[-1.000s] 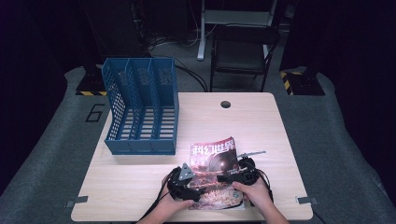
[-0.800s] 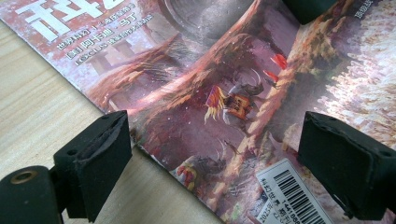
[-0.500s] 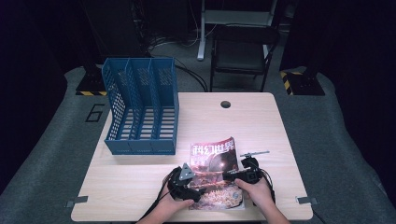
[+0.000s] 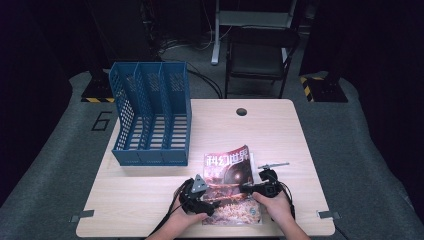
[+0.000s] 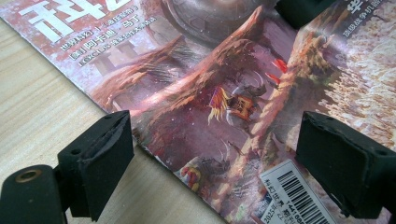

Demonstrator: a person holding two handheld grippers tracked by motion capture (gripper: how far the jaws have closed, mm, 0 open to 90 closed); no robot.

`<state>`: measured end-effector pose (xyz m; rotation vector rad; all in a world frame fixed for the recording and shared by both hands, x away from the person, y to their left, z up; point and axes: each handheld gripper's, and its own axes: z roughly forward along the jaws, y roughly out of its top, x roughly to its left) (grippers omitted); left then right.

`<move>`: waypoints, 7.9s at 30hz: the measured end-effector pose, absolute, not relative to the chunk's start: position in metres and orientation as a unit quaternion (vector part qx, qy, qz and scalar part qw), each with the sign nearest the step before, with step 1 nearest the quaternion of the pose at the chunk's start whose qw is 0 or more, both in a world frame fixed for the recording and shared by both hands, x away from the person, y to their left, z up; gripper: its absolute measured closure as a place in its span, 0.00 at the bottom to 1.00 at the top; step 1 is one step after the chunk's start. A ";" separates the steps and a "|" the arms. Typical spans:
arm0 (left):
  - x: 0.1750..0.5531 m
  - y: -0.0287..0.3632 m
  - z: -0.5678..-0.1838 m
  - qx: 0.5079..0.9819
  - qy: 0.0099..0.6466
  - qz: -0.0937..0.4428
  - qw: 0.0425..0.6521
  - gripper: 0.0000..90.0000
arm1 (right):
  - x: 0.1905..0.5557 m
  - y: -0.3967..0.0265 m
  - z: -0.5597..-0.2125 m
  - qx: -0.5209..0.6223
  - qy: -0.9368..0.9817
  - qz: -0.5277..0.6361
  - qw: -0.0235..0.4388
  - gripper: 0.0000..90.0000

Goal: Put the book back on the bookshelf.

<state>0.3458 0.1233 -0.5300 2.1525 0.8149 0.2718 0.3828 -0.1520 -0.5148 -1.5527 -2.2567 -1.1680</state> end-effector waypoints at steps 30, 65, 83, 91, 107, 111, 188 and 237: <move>0.363 0.132 -0.525 0.844 0.344 0.079 0.404 0.16 | 0.364 -0.155 -0.503 -0.484 -0.740 -0.465 0.044 0.96; 0.377 0.118 -0.529 0.849 0.285 -0.006 0.445 0.00 | 0.344 -0.153 -0.483 -0.422 -0.743 -0.520 0.016 0.96; 0.374 0.117 -0.531 0.850 0.287 0.019 0.441 0.02 | 0.355 -0.156 -0.494 -0.446 -0.741 -0.501 0.038 0.93; 0.374 0.120 -0.529 0.851 0.289 0.033 0.438 0.12 | 0.361 -0.159 -0.502 -0.467 -0.744 -0.476 0.038 0.86; 0.375 0.122 -0.529 0.847 0.298 0.068 0.434 0.32 | 0.369 -0.169 -0.513 -0.490 -0.762 -0.418 0.069 0.69; 0.377 0.125 -0.528 0.849 0.297 0.063 0.433 0.36 | 0.370 -0.176 -0.513 -0.498 -0.761 -0.409 0.070 0.69; 0.366 0.164 -0.453 0.808 0.328 0.044 0.487 0.87 | 0.366 -0.157 -0.494 -0.445 -0.771 -0.444 0.097 0.94; 0.352 0.158 -0.432 0.842 0.257 0.110 0.461 0.90 | 0.340 -0.147 -0.442 -0.365 -0.791 -0.462 -0.169 0.96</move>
